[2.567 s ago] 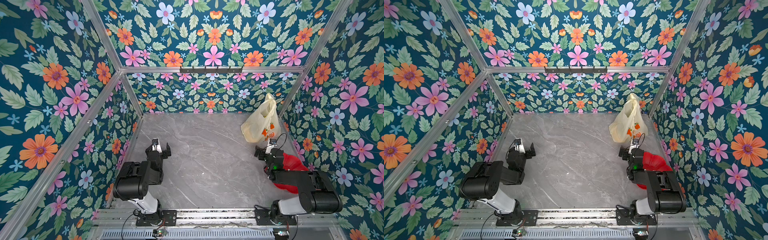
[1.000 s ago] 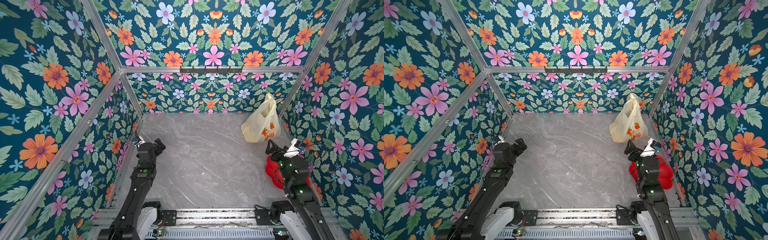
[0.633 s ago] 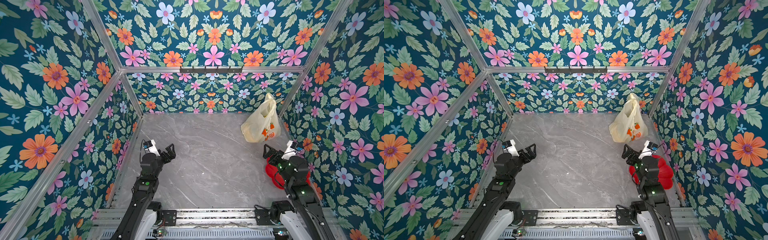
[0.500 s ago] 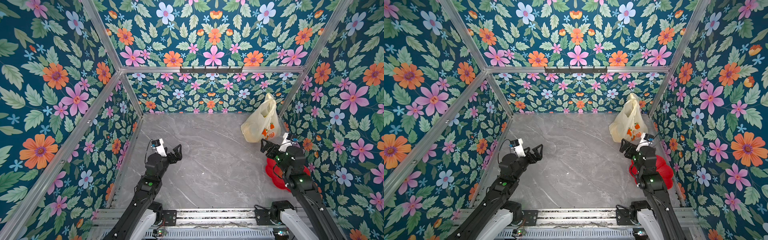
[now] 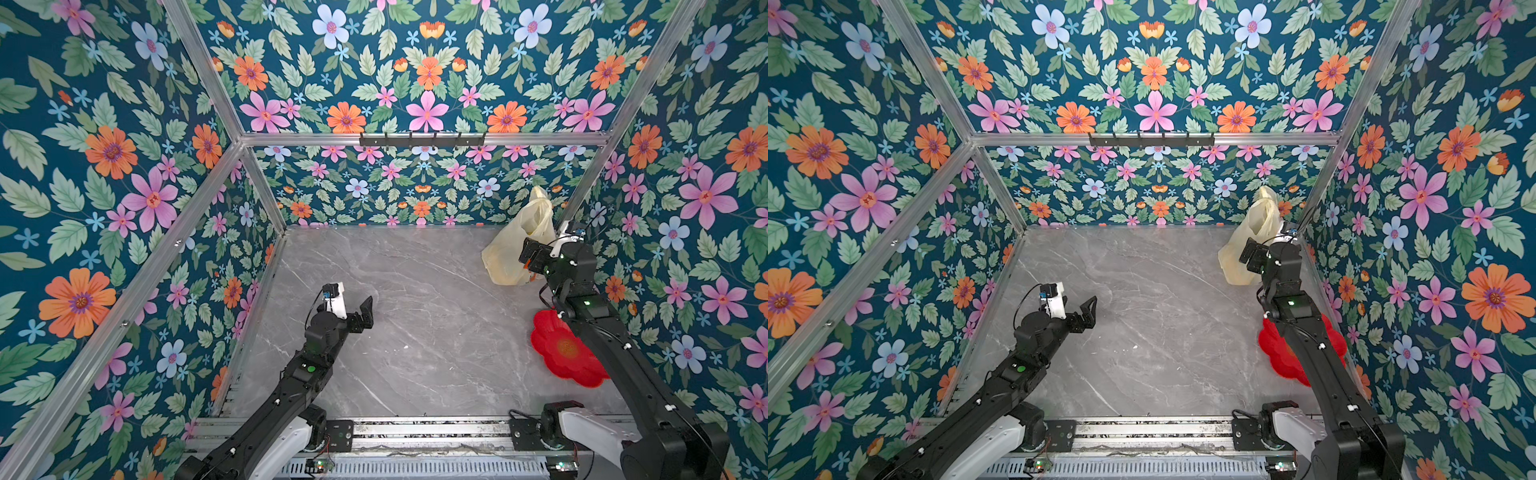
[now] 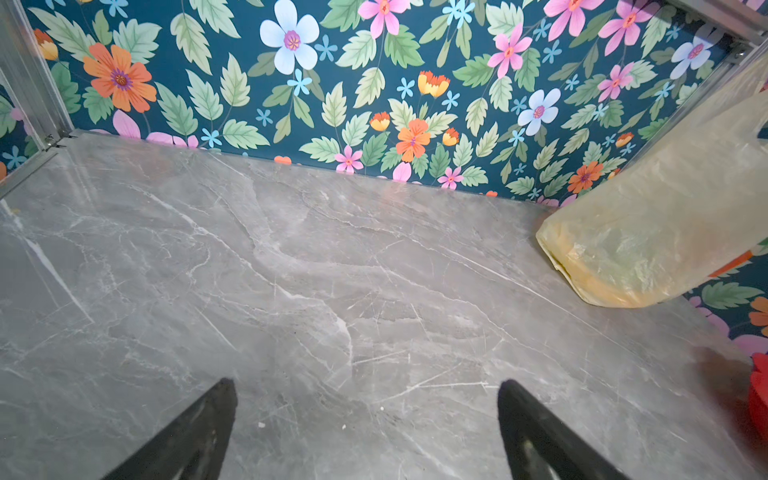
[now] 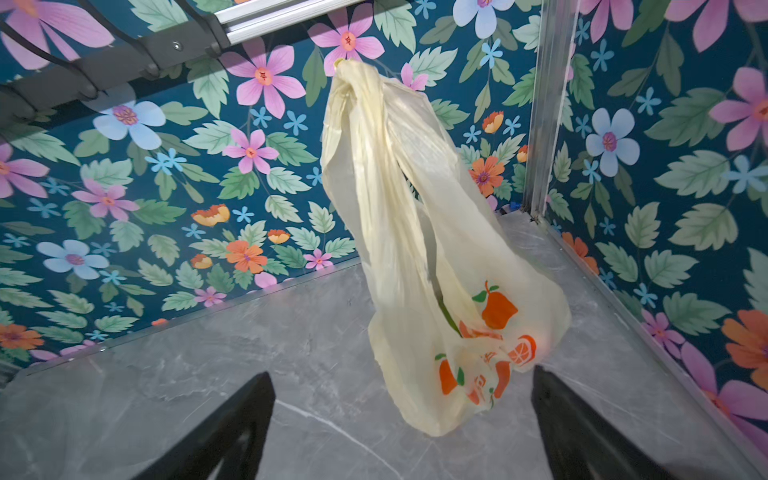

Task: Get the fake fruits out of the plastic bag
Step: 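Reach the right gripper to the cream bag handle and grasp it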

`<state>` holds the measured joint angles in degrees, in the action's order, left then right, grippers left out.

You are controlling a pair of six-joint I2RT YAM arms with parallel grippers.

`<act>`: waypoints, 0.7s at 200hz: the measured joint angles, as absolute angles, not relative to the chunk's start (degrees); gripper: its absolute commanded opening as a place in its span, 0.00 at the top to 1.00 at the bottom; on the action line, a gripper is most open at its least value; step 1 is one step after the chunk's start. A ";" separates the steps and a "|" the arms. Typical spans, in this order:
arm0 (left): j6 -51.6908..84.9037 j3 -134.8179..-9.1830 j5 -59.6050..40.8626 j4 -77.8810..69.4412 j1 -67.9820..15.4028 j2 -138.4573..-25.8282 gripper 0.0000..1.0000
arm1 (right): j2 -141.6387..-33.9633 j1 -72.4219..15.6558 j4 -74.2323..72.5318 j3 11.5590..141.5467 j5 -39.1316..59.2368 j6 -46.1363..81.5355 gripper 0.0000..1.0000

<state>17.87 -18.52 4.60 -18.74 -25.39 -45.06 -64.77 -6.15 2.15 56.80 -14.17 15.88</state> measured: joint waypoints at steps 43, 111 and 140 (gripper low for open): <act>17.69 -18.11 6.00 -20.03 -25.50 -46.09 0.00 | -73.82 -6.13 1.56 63.90 -17.34 14.83 0.21; 17.50 -17.21 9.72 -20.10 -25.50 -44.01 0.00 | -82.85 -6.13 4.89 71.44 -15.05 13.72 0.70; 17.45 -17.28 11.25 -19.88 -25.50 -44.51 0.00 | -83.94 -6.31 6.39 72.40 -12.14 13.41 0.90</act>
